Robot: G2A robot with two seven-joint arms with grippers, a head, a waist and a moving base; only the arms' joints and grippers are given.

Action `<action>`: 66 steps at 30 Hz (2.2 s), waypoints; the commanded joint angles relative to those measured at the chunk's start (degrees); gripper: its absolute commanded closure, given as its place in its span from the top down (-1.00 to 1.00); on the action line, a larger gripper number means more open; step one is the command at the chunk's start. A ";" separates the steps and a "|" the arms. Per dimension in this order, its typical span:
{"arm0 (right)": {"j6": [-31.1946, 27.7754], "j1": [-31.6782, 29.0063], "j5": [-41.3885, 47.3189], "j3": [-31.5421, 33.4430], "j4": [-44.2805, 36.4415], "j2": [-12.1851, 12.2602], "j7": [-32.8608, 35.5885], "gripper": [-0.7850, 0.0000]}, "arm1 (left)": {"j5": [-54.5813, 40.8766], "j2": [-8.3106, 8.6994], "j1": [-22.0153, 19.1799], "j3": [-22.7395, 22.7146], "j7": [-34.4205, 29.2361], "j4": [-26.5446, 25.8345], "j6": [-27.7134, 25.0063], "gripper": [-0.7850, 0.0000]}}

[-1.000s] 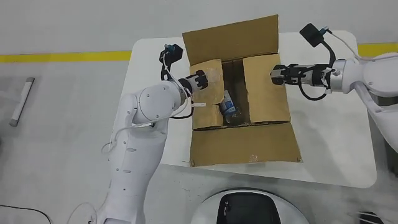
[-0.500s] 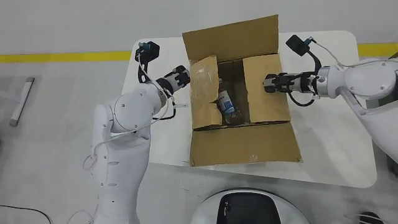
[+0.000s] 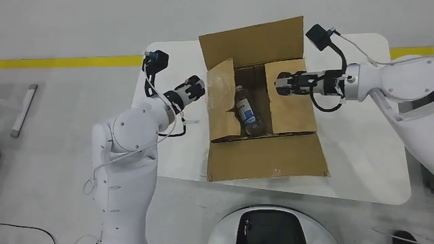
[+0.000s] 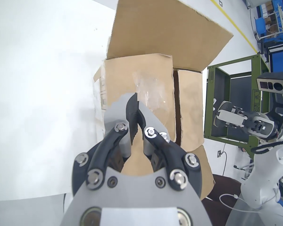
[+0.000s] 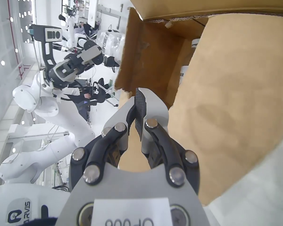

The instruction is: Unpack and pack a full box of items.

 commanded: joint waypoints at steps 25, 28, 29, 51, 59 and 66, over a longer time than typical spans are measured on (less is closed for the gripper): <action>-2.42 8.88 5.43 -10.93 13.17 -4.50 -7.20 -0.30 | -1.20 0.79 -0.61 3.20 0.86 1.00 0.93 -1.00; -2.92 11.08 6.61 -12.20 15.90 -5.40 -8.05 -0.32 | -1.36 0.91 -0.64 3.26 0.82 0.98 0.87 -1.00; -3.12 11.52 6.83 -12.51 16.44 -5.61 -8.39 -0.31 | -1.39 0.94 -0.65 3.27 0.84 0.98 0.88 -1.00; -2.35 22.15 7.52 -22.88 28.90 -12.32 -11.78 -0.33 | -2.44 1.78 -1.40 3.80 1.12 1.76 0.66 -1.00; -1.40 23.69 6.17 -24.83 31.05 -13.91 -11.51 -0.42 | -2.91 2.06 -1.58 4.02 1.40 1.90 0.60 -1.00; -1.34 24.07 5.43 -25.59 32.47 -14.93 -11.20 -0.62 | -3.28 2.31 -1.77 4.29 1.43 2.09 0.53 -1.00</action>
